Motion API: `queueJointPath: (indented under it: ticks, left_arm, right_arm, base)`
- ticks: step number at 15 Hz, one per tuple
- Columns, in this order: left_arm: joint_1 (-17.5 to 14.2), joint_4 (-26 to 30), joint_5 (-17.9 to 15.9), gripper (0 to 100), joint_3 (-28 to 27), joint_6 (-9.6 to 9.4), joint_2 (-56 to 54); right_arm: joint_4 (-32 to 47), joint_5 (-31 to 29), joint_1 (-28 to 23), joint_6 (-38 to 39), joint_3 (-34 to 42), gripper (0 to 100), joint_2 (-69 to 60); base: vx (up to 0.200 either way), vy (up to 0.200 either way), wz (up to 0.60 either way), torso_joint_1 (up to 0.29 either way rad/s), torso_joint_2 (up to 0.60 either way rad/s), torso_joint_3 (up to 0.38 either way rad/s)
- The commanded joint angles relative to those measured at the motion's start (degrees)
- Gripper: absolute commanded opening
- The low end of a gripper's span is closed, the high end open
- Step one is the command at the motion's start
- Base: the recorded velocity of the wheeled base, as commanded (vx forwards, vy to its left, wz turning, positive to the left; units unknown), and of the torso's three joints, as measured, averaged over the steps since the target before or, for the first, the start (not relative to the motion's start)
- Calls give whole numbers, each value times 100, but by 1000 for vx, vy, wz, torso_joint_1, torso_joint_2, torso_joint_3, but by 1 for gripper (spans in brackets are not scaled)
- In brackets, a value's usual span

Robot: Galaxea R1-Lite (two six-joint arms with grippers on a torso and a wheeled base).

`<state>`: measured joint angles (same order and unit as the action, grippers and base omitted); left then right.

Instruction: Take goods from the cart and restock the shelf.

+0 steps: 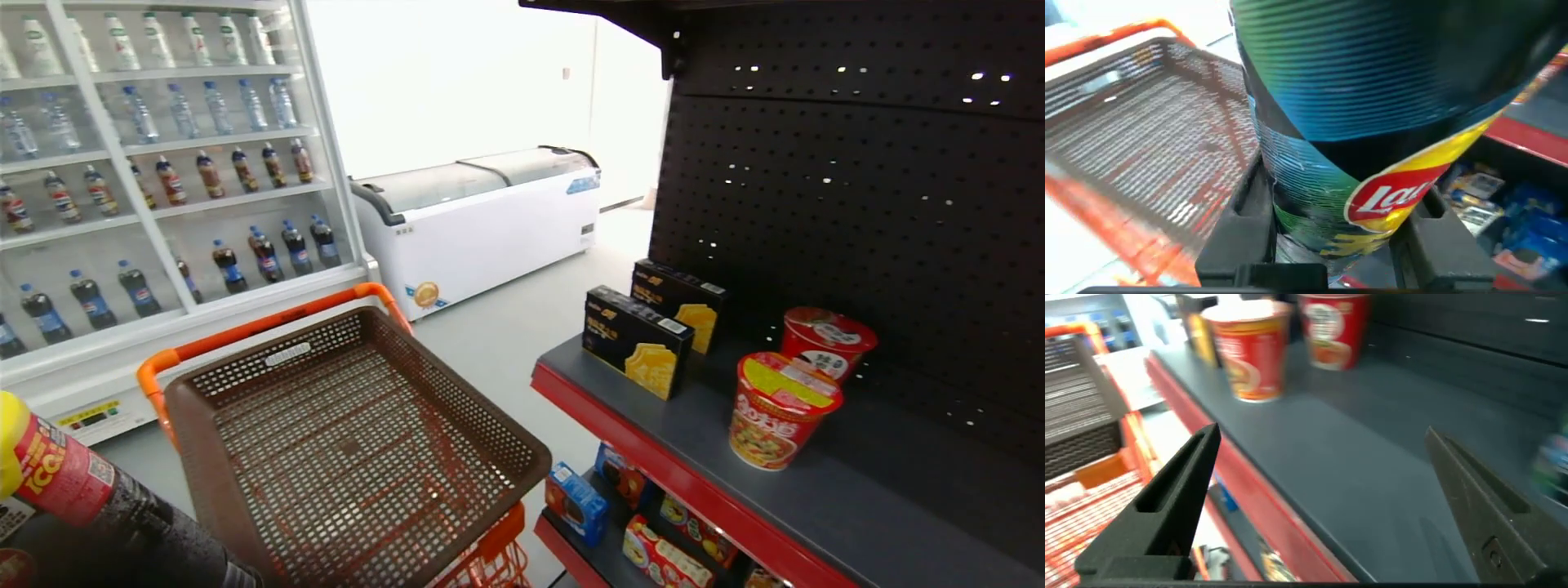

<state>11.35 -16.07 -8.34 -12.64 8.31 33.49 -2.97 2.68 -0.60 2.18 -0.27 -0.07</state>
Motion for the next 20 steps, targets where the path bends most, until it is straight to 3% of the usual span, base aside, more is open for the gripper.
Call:
queueJointPath:
  ticks: [1,15,20]
  left_arm:
    - [-1,-19,8,0,-19,4,9]
    - [34,-2,-36,0,-265,-23,193]
    - [324,280,-757,0,-740,-23,149]
  right_arm:
    - [-1,4,-2,2,-8,100,7]
    - [7,4,-2,2,-8,100,7]
    - [25,4,-2,-86,-8,100,7]
  base:
    - [0,0,-600,2,2,2]
    - [0,0,-557,2,3,2]
    - [0,0,0,0,0,0]
